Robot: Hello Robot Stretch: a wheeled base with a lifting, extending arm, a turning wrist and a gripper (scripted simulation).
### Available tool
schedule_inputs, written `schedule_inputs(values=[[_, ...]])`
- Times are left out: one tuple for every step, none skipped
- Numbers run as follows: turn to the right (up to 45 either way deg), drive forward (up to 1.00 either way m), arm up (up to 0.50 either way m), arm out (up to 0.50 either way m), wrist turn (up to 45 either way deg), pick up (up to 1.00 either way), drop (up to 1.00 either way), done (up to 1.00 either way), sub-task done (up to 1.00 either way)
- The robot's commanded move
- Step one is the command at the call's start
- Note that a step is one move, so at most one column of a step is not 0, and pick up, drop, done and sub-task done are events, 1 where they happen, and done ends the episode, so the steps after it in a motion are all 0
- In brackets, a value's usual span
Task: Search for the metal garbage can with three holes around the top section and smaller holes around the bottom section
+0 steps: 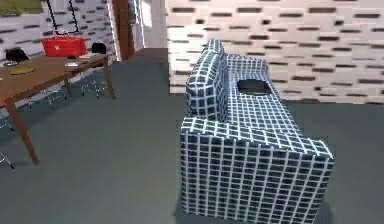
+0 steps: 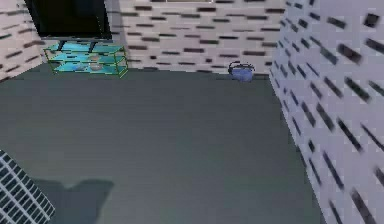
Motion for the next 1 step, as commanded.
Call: schedule_inputs(values=[[-12.0,0.00,0.00,0.00,0.0,0.00,0.00,0.00,0.00]])
